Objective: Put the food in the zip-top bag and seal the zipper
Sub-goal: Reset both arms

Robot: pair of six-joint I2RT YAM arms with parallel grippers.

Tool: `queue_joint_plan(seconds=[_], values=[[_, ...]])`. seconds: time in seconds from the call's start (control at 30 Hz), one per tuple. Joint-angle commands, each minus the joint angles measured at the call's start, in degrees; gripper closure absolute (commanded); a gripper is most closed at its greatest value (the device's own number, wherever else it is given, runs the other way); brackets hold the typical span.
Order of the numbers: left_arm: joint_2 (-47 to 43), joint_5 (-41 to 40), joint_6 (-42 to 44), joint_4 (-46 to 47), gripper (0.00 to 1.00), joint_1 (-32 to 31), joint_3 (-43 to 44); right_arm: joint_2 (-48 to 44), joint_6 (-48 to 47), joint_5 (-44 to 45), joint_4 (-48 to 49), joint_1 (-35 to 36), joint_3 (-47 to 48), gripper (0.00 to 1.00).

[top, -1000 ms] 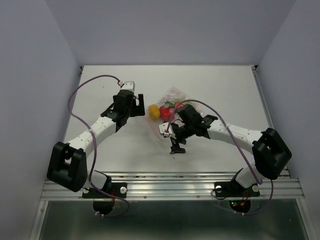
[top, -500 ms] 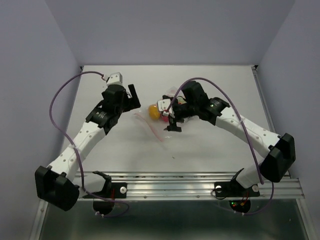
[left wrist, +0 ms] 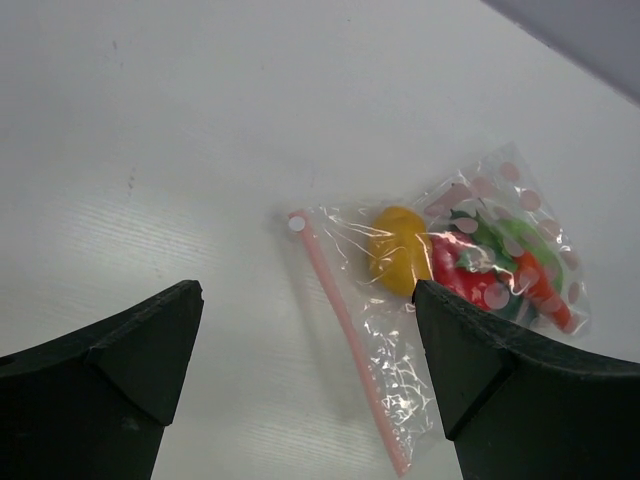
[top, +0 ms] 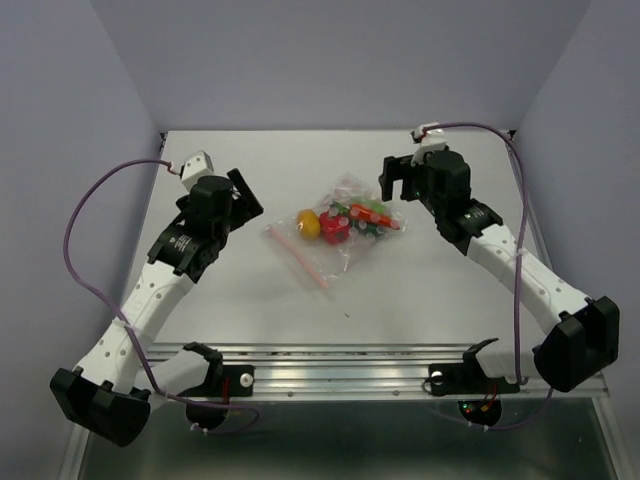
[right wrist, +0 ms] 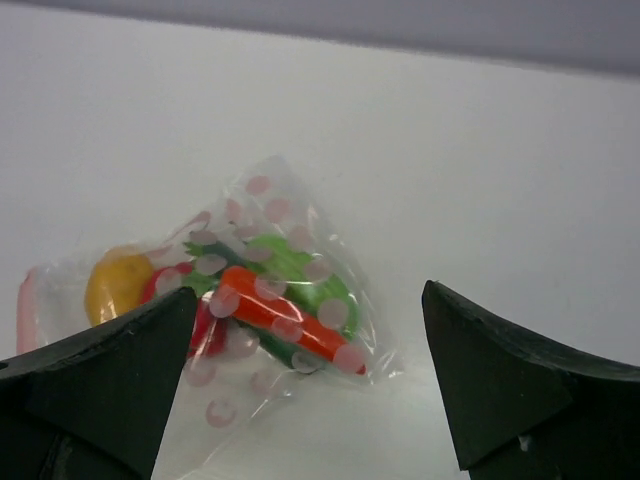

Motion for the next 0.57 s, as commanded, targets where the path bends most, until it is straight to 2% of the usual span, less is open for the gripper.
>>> queue_joint_plan(seconds=[0.0,0.17,0.53], values=[[-2.33,-3.67,-2.5,-1.91,0.01,-0.03,0.19,-6.46,25.22,27.52,-4.19,-2.79,-4.52,0.0],[-1.72,-4.71,-2.24,-2.0,0.01,0.06,1.24,-10.93,34.45,36.69,-14.65,-2.79,-9.81,0.0],[-0.66,-7.35,-3.38,-3.85,0.01,0.06,0.72,-14.29,36.41,36.17,-15.73,-2.79,-13.5,0.0]])
